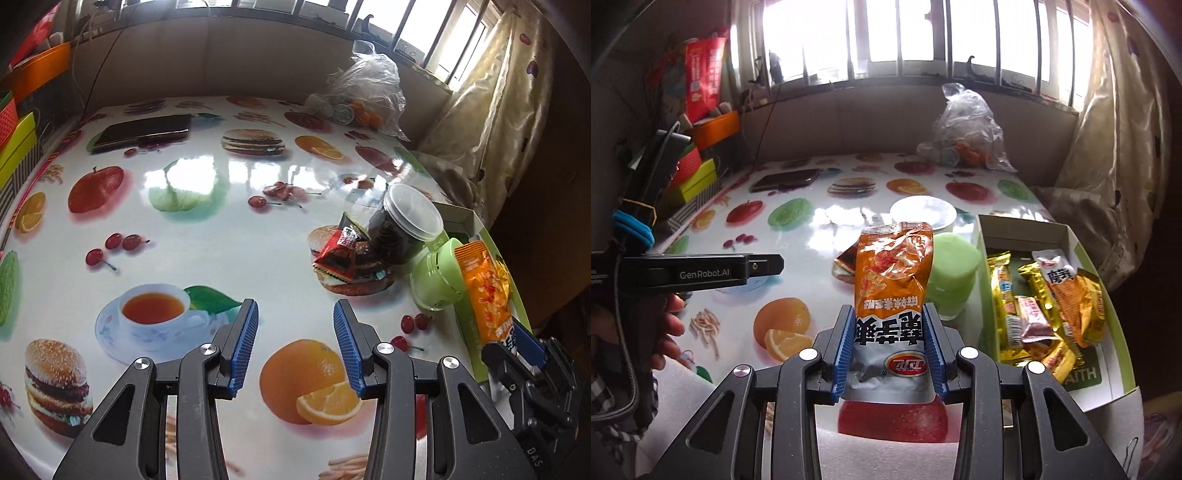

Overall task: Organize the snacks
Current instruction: 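Grasp the red-black packet with the left tool while the right tool holds the orange packet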

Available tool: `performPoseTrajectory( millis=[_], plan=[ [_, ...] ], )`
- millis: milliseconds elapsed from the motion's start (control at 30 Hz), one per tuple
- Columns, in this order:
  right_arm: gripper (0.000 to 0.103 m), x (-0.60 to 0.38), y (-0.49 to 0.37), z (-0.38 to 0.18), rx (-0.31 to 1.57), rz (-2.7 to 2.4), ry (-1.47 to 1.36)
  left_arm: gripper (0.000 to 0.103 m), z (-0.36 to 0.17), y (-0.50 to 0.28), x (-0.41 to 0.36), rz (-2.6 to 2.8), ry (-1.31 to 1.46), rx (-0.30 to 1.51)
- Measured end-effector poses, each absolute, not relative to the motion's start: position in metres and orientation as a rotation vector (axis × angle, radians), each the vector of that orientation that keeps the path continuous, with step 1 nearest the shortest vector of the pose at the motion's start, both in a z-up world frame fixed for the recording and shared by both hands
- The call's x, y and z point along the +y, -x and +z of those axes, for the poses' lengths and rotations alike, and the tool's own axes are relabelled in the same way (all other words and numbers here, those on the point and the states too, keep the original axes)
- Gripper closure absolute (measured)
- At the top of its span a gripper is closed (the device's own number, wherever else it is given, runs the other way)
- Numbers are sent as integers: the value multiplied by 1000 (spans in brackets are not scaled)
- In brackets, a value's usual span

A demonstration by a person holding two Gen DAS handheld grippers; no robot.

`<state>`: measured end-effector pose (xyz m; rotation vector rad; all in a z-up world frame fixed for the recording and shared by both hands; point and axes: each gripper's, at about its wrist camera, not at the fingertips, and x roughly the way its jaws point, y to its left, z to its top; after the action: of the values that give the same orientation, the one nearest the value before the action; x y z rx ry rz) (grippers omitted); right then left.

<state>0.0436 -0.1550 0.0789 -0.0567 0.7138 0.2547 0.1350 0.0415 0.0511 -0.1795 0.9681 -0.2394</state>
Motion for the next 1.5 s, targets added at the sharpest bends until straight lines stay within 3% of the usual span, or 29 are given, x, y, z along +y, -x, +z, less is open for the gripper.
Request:
performPoseTrajectory(
  millis=[1133, 1200, 1267, 1500],
  plan=[
    [69, -207, -47, 101, 665, 169, -31, 59, 15, -212, -29, -282, 11, 1021],
    [69, -207, -47, 101, 666, 172, -32, 62, 15, -212, -28, -273, 10, 1018],
    [69, -207, -47, 101, 666, 171, -30, 72, 15, -212, -28, -263, 4, 1017],
    [69, -207, -46, 100, 666, 172, -32, 79, 18, -207, -28, -260, -2, 1012]
  ],
)
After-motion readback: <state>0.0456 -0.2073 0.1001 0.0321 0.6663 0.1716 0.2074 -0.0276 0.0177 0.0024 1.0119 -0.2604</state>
